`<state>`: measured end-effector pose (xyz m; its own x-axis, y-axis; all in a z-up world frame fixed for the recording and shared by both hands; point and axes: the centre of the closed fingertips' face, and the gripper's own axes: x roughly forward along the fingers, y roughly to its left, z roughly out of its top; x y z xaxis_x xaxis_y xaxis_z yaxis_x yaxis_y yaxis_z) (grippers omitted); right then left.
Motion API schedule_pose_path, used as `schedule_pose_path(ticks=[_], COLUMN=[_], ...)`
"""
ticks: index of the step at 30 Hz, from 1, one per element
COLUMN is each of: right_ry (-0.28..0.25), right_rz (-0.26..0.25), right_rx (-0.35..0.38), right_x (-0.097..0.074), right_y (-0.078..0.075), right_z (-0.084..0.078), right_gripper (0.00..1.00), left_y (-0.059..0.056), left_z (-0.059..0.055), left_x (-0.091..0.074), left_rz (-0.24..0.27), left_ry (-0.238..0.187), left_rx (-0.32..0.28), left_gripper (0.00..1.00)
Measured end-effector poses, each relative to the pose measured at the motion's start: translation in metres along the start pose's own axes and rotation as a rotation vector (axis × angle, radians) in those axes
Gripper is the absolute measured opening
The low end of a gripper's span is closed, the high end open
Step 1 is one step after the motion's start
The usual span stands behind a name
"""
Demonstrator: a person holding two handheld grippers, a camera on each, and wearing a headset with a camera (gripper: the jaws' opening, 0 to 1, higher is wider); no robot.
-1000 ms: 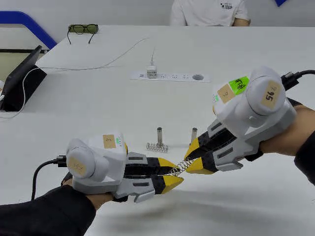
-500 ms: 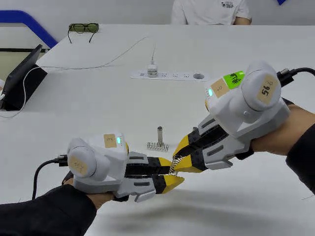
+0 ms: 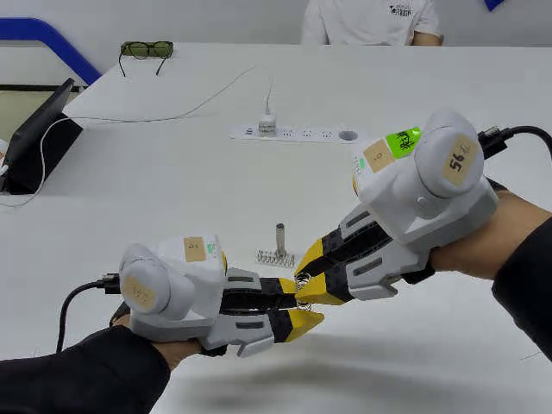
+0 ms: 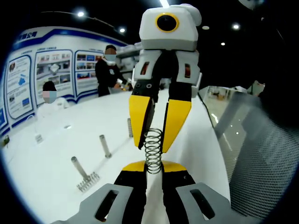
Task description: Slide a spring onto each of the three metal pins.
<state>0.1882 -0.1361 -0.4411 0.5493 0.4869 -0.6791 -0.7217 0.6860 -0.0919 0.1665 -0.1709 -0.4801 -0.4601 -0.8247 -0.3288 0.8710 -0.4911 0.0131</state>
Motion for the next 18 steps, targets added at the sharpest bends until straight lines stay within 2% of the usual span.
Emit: schedule_pose_path(ticks=[5,18], right_ry=[0.003,0.013], right_rz=[-0.008,-0.049], right_rx=[0.003,0.019], right_x=[-0.002,-0.011], right_y=[-0.002,-0.013], right_z=[0.000,-0.005], right_gripper=[0.12,0.12], left_y=[0.003,0.008], left_z=[0.001,0.001], left_x=[-0.001,-0.006], left_rz=[0.010,0.037], left_ry=[-0.007,-0.015], left_rx=[0.001,-0.029], left_gripper=[0.12,0.24])
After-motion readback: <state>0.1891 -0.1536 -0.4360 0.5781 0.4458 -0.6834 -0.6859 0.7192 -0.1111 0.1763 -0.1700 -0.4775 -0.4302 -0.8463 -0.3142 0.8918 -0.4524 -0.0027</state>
